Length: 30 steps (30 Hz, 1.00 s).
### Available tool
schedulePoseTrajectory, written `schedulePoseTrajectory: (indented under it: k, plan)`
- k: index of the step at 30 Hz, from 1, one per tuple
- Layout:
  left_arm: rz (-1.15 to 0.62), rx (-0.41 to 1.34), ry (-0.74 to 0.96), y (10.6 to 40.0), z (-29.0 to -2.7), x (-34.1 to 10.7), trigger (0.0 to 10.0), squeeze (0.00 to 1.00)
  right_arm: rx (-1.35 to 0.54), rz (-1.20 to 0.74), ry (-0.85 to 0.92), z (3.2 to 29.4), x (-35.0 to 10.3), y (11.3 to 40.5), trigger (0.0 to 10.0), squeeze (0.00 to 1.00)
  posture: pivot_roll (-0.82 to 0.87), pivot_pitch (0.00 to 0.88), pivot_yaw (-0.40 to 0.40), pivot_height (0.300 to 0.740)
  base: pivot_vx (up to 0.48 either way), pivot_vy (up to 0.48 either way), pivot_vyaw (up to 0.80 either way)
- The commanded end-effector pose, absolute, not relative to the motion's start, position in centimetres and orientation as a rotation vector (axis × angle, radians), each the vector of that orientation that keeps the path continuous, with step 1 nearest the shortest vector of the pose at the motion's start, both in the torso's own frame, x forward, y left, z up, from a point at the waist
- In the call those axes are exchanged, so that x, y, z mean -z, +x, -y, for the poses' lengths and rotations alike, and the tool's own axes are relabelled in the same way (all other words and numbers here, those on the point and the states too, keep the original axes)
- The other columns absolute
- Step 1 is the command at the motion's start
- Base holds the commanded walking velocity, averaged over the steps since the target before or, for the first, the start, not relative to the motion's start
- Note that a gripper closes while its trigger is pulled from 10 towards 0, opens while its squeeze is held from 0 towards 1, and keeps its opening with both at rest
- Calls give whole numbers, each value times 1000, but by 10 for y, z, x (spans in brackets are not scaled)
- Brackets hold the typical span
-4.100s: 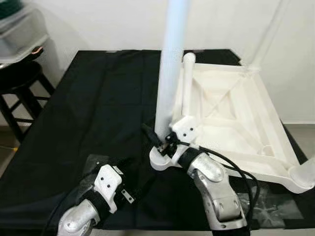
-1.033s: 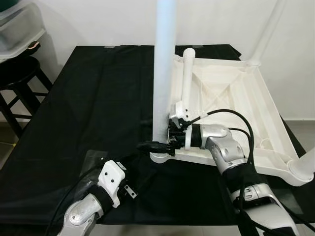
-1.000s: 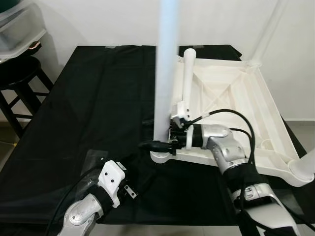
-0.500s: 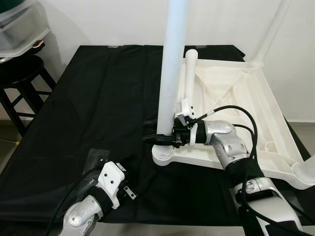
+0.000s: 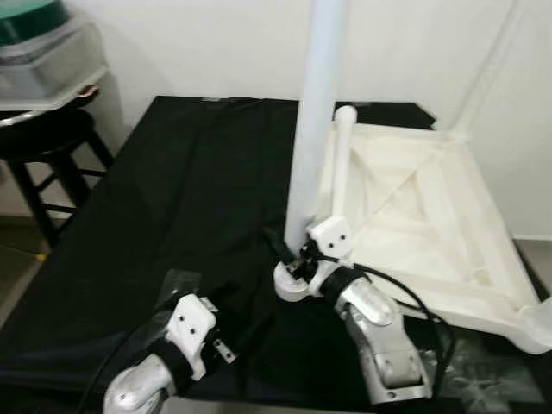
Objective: Building children table
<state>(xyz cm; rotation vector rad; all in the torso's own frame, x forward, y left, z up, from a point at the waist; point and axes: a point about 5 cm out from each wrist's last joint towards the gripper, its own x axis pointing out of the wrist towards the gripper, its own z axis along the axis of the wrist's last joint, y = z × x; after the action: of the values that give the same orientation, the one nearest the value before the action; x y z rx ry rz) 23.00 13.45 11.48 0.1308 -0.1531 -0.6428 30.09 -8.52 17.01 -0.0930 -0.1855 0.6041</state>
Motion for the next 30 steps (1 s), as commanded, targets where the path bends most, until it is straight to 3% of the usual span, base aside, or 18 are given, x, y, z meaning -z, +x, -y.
schedulePoseTrajectory:
  k: [1,3,4,5,7,8,9,12,13,14,15,18,20,30]
  plan:
    - [127,642,141,228,-138,-109,10000,0,-550,55,-102,96,-140,302,0,0,28,142,17,740,0,0,0]
    - [126,639,143,229,-139,-109,10000,0,-553,59,-106,93,-141,303,0,0,28,140,17,740,0,0,0]
    - [126,639,144,229,-140,-109,10000,0,-578,62,-104,90,-142,303,10000,0,27,135,17,740,0,0,0]
    - [124,639,145,229,-140,-109,10000,0,-612,62,-93,87,-145,302,10000,59,27,133,19,740,0,0,0]
    - [124,639,145,229,-140,-109,10000,0,-635,62,-85,85,-148,301,10000,59,27,133,19,740,0,0,0]
    - [123,640,146,229,-140,-108,10000,0,-711,64,-58,82,-152,299,10000,1000,27,132,21,740,0,0,0]
    - [123,640,146,229,-140,-108,10000,0,-711,64,-58,82,-152,299,10000,1000,27,132,21,740,0,0,0]
    - [121,645,148,230,-139,-109,10000,0,-993,110,-19,78,-176,293,10000,1000,33,131,22,740,0,0,0]
    - [121,646,149,231,-139,-109,10000,0,-1079,130,-52,80,-184,293,10000,925,36,131,19,740,0,0,0]
    - [121,646,149,231,-139,-109,10000,0,-1079,130,-52,80,-184,293,10000,925,36,131,19,740,0,0,0]
    - [121,647,149,231,-138,-109,10000,0,-1146,143,-84,83,-189,294,10000,0,37,132,17,740,0,0,0]
    - [122,647,149,231,-138,-109,10000,0,-1200,154,-120,87,-193,296,10000,0,37,132,16,740,0,0,0]
    - [124,642,149,232,-137,-109,10000,0,-1342,142,-182,96,-203,308,10000,0,46,135,15,740,0,0,0]
    - [123,646,147,233,-136,-110,10000,0,-1503,103,-223,100,-229,337,10000,0,51,150,22,740,0,0,0]
